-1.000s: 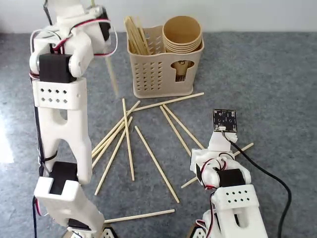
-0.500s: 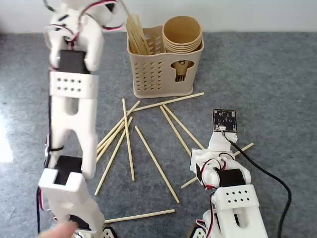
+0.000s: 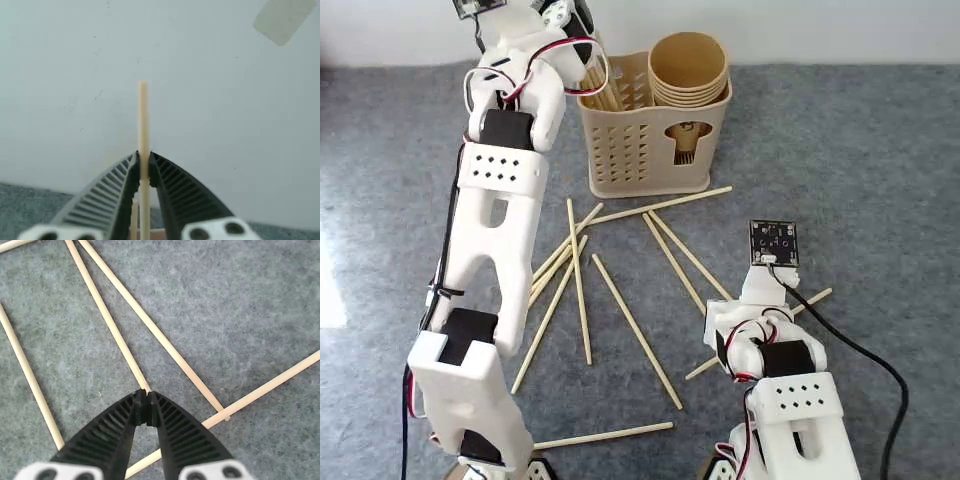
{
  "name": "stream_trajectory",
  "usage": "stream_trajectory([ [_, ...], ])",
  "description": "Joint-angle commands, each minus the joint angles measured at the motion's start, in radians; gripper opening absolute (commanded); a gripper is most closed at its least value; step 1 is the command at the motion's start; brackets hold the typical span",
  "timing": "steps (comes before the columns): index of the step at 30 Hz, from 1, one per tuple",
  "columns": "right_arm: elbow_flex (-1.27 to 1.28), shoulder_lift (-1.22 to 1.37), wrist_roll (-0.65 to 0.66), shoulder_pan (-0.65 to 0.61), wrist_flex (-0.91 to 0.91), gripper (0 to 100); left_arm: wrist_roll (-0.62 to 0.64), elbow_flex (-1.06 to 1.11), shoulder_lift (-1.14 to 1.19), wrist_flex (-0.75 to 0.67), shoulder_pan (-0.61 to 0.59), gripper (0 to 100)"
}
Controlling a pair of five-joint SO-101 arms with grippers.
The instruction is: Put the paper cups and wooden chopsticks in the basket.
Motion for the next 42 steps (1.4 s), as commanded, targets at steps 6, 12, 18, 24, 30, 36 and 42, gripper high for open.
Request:
stream_trajectory([
  [6, -0.008, -0.015, 0.009, -0.005, -0.015, 0.8, -0.120, -0.005, -0.021, 0.114, 0.006, 10],
  [12, -0.008, -0.015, 0.009, -0.005, -0.015, 0.8, -0.123, -0.004, -0.132, 0.311, 0.012, 19],
  [18, -0.008, -0.015, 0.009, -0.005, -0.013, 0.8, -0.124, 0.001, -0.245, 0.577, 0.005, 20],
  [24, -0.008, -0.015, 0.009, -0.005, -0.013, 0.8, -0.147, 0.001, -0.270, 0.885, -0.026, 20],
  [30, -0.008, -0.015, 0.009, -0.005, -0.012, 0.8, -0.480, 0.058, -0.262, 1.049, -0.110, 20],
  [36, -0.006, -0.013, 0.009, -0.005, -0.015, 0.8, -0.893, 0.259, -0.264, 1.053, -0.138, 20],
  [42, -0.006, -0.012, 0.009, -0.005, -0.015, 0.8, -0.976, 0.532, -0.275, 0.867, -0.135, 20],
])
